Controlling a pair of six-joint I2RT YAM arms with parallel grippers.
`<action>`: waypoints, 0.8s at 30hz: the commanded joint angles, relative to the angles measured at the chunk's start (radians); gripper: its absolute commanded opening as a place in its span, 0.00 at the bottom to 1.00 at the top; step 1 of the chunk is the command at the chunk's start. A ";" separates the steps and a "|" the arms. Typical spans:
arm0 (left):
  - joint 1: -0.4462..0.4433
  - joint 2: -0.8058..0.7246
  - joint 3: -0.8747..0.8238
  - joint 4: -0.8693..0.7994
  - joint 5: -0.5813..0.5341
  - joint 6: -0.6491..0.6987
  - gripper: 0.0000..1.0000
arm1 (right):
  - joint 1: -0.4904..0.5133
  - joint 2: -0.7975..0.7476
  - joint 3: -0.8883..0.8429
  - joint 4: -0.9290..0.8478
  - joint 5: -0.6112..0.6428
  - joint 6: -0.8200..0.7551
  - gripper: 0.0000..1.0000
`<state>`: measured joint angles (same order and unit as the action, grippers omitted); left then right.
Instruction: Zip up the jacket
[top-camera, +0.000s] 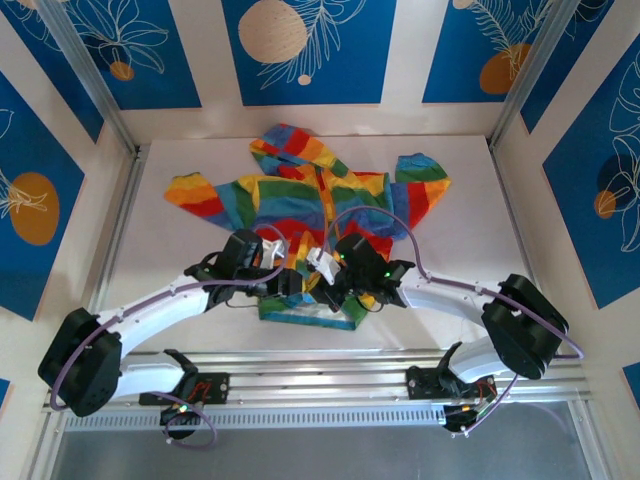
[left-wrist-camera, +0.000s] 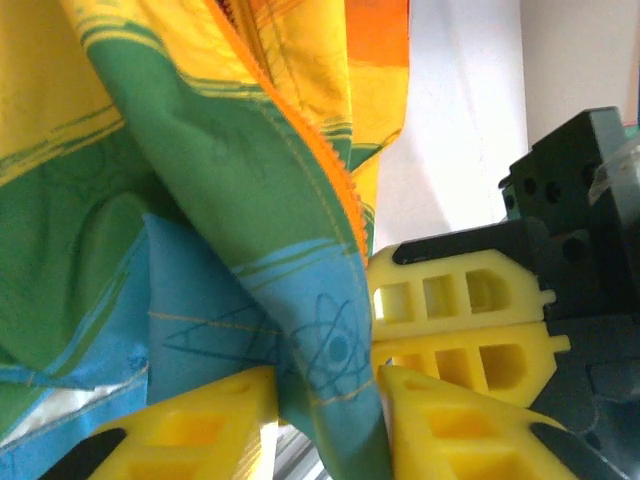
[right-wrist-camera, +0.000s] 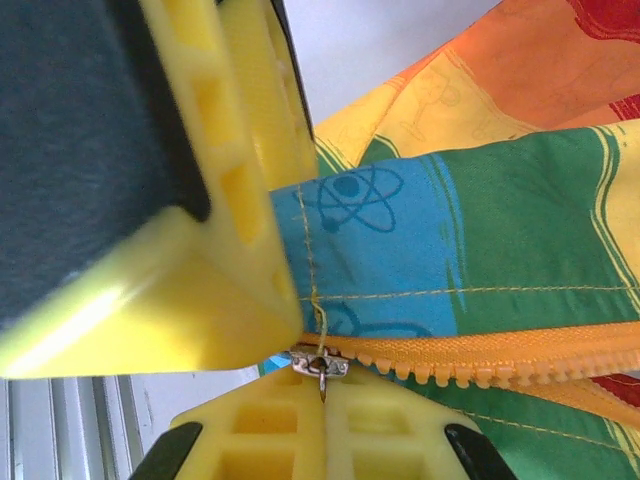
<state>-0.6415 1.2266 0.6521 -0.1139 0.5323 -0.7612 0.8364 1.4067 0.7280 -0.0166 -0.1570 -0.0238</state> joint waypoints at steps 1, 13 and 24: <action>0.007 -0.022 -0.006 0.018 -0.025 0.003 0.15 | -0.006 0.003 0.037 -0.015 -0.022 0.022 0.00; 0.007 -0.091 0.033 -0.145 -0.094 0.085 0.00 | -0.036 0.009 0.079 -0.096 0.063 0.079 0.00; 0.008 -0.109 0.044 -0.198 -0.091 0.114 0.00 | -0.058 0.019 0.106 -0.139 0.080 0.080 0.00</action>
<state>-0.6415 1.1473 0.6693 -0.2287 0.4511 -0.6750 0.8001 1.4132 0.8078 -0.1040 -0.1246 0.0376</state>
